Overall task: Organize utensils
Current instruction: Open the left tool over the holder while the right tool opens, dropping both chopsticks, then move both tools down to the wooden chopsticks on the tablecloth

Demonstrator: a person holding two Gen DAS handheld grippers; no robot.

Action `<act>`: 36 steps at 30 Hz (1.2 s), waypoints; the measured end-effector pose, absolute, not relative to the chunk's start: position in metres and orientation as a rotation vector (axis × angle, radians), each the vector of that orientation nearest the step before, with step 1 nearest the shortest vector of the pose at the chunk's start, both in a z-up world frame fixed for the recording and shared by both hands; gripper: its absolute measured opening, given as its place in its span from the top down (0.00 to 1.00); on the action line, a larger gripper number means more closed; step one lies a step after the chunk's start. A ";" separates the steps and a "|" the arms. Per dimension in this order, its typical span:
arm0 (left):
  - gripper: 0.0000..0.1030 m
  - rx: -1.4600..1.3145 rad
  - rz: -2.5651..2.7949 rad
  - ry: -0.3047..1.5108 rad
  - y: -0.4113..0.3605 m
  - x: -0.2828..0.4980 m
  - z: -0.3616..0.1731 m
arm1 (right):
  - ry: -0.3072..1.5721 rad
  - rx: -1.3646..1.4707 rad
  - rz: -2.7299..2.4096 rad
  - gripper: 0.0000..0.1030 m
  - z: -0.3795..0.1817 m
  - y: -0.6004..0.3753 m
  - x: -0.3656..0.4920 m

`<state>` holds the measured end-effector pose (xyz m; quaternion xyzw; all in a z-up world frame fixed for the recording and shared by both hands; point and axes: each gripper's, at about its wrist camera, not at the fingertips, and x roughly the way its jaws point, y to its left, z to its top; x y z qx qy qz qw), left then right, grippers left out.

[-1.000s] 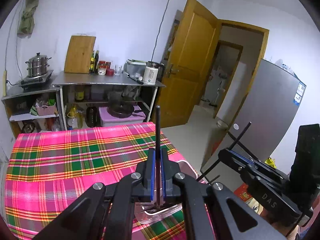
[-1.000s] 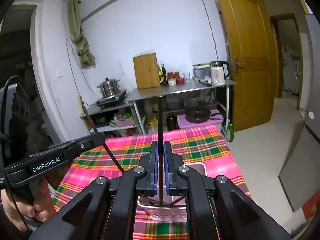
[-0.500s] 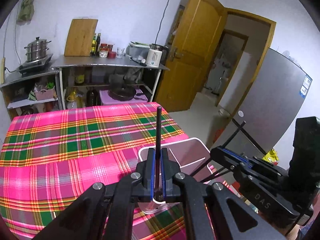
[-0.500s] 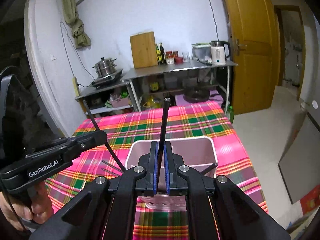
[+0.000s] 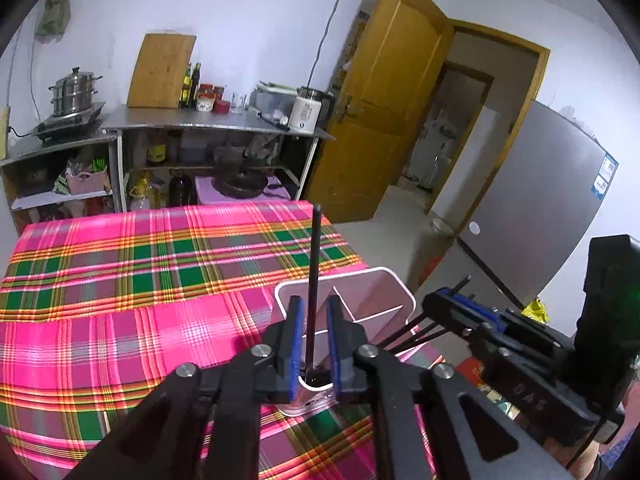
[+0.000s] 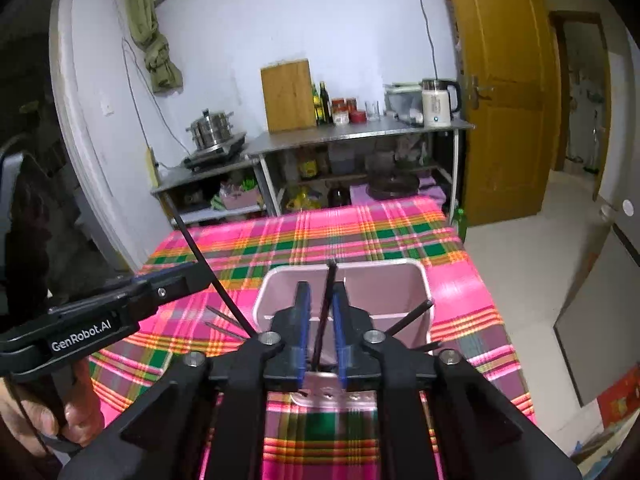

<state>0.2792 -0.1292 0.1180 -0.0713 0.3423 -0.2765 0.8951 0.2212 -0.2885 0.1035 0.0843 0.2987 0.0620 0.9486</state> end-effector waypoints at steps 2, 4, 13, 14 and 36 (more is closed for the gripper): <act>0.81 -0.154 -0.572 0.696 -0.125 0.273 0.124 | 0.582 0.176 0.124 0.79 0.113 -0.291 0.214; 0.79 -0.156 -0.571 0.679 -0.121 0.266 0.131 | 0.560 0.183 0.119 0.78 0.119 -0.292 0.205; 0.79 -0.163 -0.553 0.612 -0.094 0.228 0.150 | 0.521 0.207 0.128 0.78 0.130 -0.297 0.176; 0.79 -0.163 -0.550 0.608 -0.090 0.223 0.149 | 0.520 0.210 0.131 0.78 0.130 -0.297 0.174; 0.79 -0.155 -0.392 0.680 -0.011 0.143 0.079 | 0.621 0.238 0.284 0.78 0.066 -0.243 0.122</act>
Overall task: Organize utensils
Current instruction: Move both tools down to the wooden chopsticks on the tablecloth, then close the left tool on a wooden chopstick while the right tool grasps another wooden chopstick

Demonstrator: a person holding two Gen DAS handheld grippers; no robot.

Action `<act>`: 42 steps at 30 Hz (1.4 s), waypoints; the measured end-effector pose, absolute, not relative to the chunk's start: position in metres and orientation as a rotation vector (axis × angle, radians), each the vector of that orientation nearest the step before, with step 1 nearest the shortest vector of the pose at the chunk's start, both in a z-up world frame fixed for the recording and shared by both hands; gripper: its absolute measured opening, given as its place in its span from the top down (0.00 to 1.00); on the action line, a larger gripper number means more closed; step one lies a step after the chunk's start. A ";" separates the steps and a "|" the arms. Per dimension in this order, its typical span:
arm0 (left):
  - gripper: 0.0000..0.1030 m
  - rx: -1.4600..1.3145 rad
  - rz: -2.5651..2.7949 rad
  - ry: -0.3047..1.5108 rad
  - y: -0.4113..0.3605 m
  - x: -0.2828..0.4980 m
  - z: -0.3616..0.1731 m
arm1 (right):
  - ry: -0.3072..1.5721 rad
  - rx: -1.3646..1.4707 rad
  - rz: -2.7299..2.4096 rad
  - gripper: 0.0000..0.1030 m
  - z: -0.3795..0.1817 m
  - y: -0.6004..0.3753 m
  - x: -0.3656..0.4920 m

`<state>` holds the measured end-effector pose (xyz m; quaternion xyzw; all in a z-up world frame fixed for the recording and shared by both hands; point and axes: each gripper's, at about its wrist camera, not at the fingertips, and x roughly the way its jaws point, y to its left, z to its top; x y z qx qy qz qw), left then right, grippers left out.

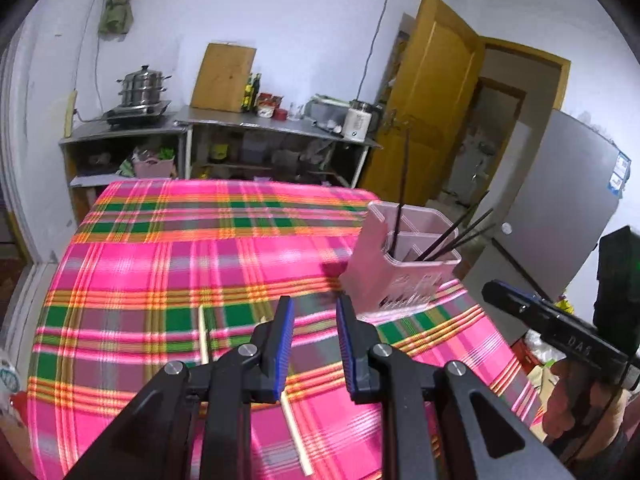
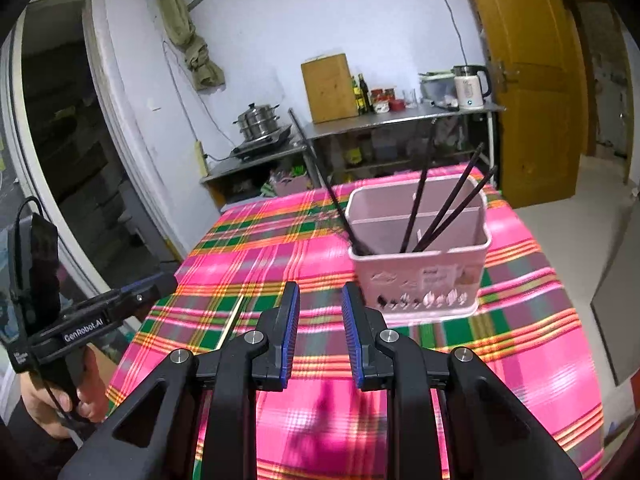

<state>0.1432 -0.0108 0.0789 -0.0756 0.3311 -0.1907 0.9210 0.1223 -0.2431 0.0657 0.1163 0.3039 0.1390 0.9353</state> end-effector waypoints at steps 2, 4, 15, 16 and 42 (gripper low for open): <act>0.79 -0.159 -0.377 0.701 -0.004 0.142 0.069 | 0.640 0.228 0.295 0.78 0.059 -0.236 0.124; 0.79 -0.162 -0.363 0.719 0.002 0.142 0.060 | 0.654 0.227 0.305 0.78 0.054 -0.232 0.126; 0.79 -0.173 -0.265 0.830 0.034 0.158 0.003 | 0.743 0.189 0.366 0.78 0.019 -0.191 0.136; 0.79 -0.174 -0.259 0.836 0.036 0.160 0.000 | 0.754 0.189 0.368 0.78 0.015 -0.188 0.139; 0.78 -0.091 -0.211 0.919 0.042 0.238 -0.066 | 0.925 0.168 0.397 0.78 -0.056 -0.140 0.195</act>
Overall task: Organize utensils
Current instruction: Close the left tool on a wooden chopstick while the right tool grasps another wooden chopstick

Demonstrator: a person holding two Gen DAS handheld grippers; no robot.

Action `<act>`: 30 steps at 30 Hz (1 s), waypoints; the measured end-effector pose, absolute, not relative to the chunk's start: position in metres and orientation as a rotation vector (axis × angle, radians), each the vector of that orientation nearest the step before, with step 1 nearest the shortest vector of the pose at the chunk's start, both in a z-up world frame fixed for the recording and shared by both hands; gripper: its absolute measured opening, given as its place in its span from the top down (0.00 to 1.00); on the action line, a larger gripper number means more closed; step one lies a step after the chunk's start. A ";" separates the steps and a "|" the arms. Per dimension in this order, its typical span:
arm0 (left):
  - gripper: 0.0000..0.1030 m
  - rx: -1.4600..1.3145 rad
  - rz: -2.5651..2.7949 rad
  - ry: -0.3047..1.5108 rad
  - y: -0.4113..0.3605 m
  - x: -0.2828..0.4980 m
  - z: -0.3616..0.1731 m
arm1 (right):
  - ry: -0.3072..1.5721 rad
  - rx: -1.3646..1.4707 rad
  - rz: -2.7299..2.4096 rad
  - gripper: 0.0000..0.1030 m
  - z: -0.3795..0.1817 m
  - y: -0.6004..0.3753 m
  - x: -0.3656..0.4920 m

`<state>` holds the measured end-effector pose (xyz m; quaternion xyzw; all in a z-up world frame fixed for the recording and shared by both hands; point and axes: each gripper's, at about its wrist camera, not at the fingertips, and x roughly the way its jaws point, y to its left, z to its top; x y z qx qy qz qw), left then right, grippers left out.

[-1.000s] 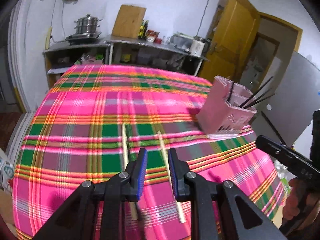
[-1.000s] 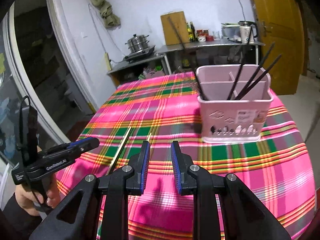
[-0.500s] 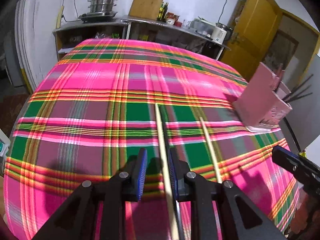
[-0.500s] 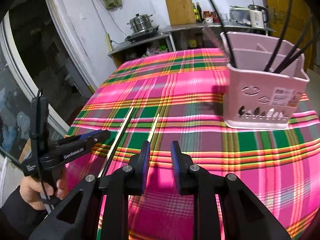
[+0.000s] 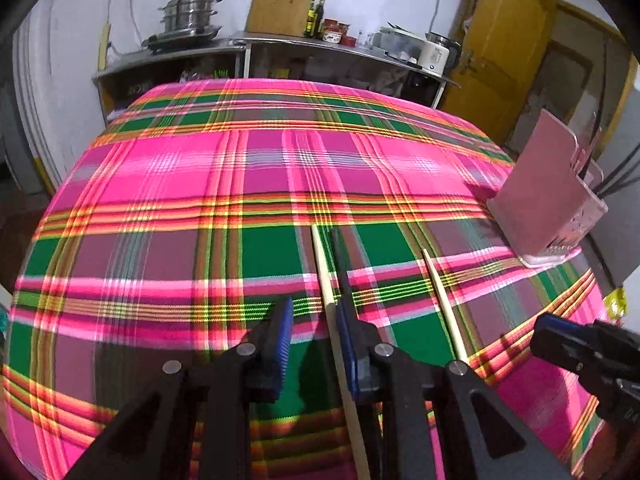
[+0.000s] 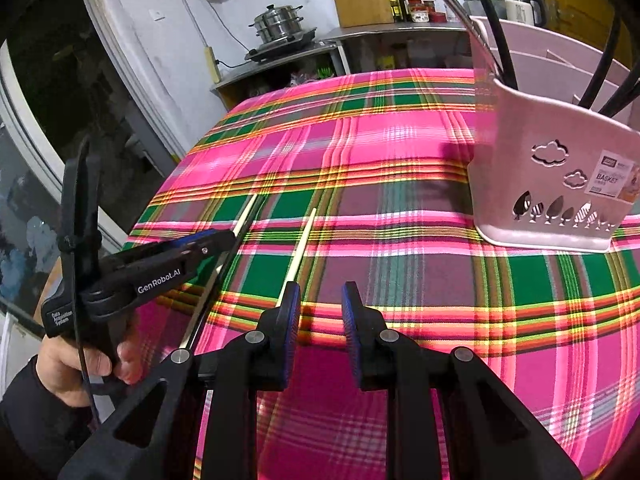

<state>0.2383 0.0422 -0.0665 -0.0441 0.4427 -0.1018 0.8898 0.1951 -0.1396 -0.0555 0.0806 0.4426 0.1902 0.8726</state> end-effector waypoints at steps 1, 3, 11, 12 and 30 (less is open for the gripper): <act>0.78 -0.081 -0.214 0.918 0.042 0.238 -0.067 | 0.927 0.169 0.397 0.78 -0.056 -0.140 0.195; 0.78 -0.073 -0.226 0.918 0.044 0.238 -0.067 | 0.930 0.172 0.398 0.78 -0.057 -0.141 0.195; 0.93 -0.169 -0.237 0.941 0.077 0.231 -0.068 | 0.935 0.183 0.400 0.78 -0.059 -0.140 0.196; 0.93 -0.175 -0.233 0.943 0.080 0.230 -0.068 | 0.936 0.183 0.401 0.78 -0.060 -0.140 0.196; 0.90 -0.224 -0.203 0.968 0.096 0.222 -0.066 | 0.972 0.182 0.410 0.78 -0.075 -0.118 0.222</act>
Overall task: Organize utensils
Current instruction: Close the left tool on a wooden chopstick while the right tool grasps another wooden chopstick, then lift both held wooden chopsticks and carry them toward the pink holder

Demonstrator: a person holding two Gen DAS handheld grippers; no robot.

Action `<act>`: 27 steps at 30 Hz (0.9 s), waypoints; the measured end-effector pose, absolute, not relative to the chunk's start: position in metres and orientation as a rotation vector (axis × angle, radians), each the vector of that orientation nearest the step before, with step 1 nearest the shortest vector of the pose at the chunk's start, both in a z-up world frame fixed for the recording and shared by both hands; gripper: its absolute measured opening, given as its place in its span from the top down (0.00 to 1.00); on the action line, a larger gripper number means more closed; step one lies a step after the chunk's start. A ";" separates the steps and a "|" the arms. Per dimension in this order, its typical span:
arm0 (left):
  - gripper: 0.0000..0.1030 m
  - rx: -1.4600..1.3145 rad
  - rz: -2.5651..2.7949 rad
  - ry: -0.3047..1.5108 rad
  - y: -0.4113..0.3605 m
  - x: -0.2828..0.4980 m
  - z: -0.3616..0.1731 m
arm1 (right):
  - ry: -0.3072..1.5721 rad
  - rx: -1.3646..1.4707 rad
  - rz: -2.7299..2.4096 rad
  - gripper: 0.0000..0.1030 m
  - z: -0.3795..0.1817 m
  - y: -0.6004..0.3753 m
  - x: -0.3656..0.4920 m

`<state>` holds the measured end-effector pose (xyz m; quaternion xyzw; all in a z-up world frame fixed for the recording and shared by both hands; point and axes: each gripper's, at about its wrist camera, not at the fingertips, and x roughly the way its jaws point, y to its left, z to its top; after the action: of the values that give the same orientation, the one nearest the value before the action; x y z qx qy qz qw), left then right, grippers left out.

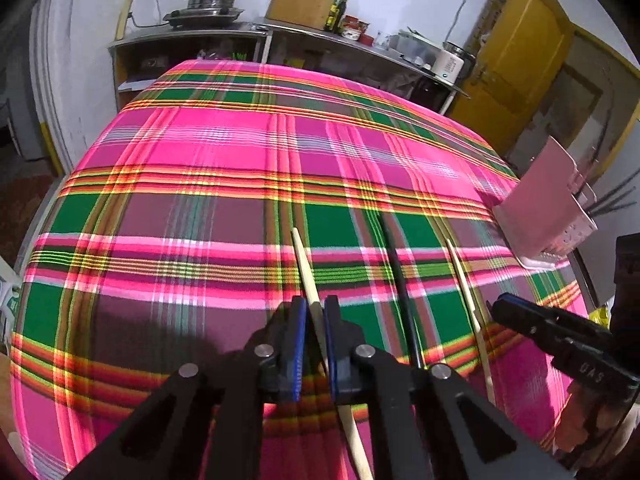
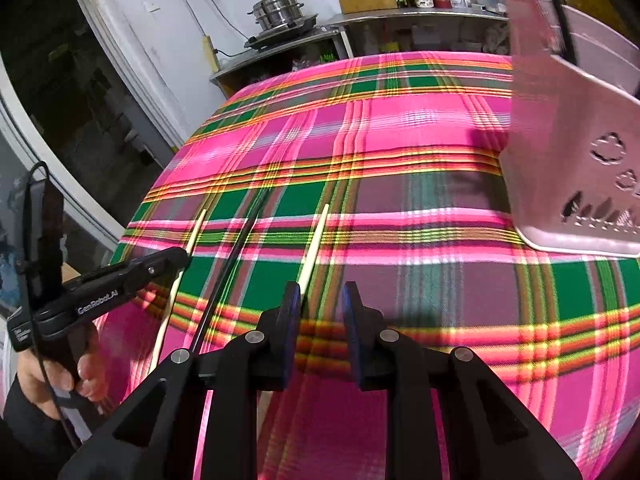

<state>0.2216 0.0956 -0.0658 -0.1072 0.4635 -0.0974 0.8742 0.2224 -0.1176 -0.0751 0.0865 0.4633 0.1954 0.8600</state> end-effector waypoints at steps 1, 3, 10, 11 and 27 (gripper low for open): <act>0.89 -0.223 -0.199 0.970 0.095 0.224 -0.066 | 0.976 0.183 0.407 0.78 -0.077 -0.116 0.226; 0.89 -0.201 -0.185 0.968 0.091 0.228 -0.066 | 0.985 0.184 0.396 0.78 -0.079 -0.112 0.234; 0.89 -0.156 -0.166 0.952 0.086 0.236 -0.067 | 0.986 0.120 0.352 0.78 -0.082 -0.094 0.255; 0.89 -0.150 -0.166 0.949 0.086 0.236 -0.067 | 0.982 0.105 0.345 0.78 -0.082 -0.091 0.256; 0.94 -0.172 -0.214 0.911 0.087 0.227 -0.039 | 0.937 0.198 0.379 0.94 -0.056 -0.138 0.232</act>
<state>0.2270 0.0866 -0.0394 -0.0828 0.4384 -0.1030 0.8890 0.2321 -0.1382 -0.0562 0.0945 0.4481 0.1814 0.8703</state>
